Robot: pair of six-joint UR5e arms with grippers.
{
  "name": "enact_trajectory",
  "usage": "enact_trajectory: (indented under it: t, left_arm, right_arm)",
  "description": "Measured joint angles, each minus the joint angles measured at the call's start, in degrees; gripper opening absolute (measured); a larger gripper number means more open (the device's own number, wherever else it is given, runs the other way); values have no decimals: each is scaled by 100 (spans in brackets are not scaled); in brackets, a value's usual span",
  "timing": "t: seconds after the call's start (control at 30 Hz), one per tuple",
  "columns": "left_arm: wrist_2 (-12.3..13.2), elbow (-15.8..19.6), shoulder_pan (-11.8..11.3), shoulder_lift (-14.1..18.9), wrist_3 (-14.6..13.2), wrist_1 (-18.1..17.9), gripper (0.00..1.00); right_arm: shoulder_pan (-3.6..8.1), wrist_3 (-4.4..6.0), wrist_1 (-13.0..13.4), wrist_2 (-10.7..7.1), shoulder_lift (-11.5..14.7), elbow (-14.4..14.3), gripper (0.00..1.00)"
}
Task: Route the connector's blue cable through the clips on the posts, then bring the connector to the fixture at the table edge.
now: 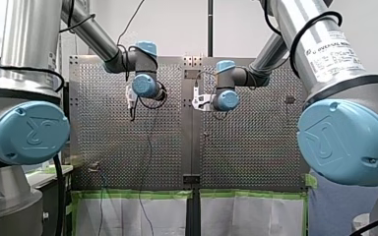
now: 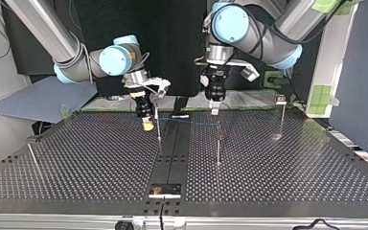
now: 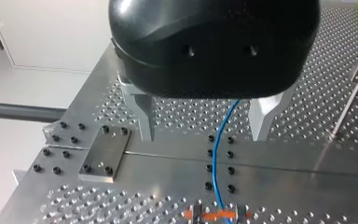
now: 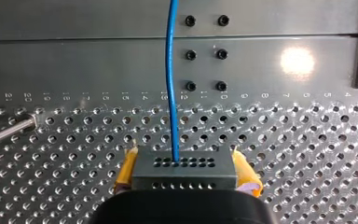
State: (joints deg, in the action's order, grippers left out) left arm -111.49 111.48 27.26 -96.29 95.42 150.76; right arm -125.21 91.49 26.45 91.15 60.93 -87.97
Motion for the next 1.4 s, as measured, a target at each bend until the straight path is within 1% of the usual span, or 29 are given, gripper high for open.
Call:
enact_trajectory:
  t: [0.23, 0.4, 0.5, 0.77, 0.83, 1.0, 1.4]
  left_arm:
    - [-352, -348, 352, -336, -37, 237, 100]
    - [-631, -626, 628, -614, -26, 217, 100]
    - [-789, -785, 713, -722, -27, 199, 100]
    - [-1172, -1167, 670, -940, -35, 262, 100]
    - [-1228, -1250, 645, -1010, -39, 262, 100]
    - [-1220, -1371, 608, -1208, -63, 210, 100]
    - [-1252, -1673, 471, -1334, -86, 237, 100]
  right_arm:
    - [-5, -17, -70, 0, 0, -1, 0]
    - [-7, -24, -83, 0, 2, -5, 0]
    - [-7, -24, -79, -5, 0, -3, 0]
    - [-8, -25, -86, -13, -5, -1, 0]
    - [-7, -25, -86, -13, -5, -2, 0]
    - [-8, -25, -67, -14, -4, 1, 0]
    - [-8, -22, -60, -17, -3, 2, 0]
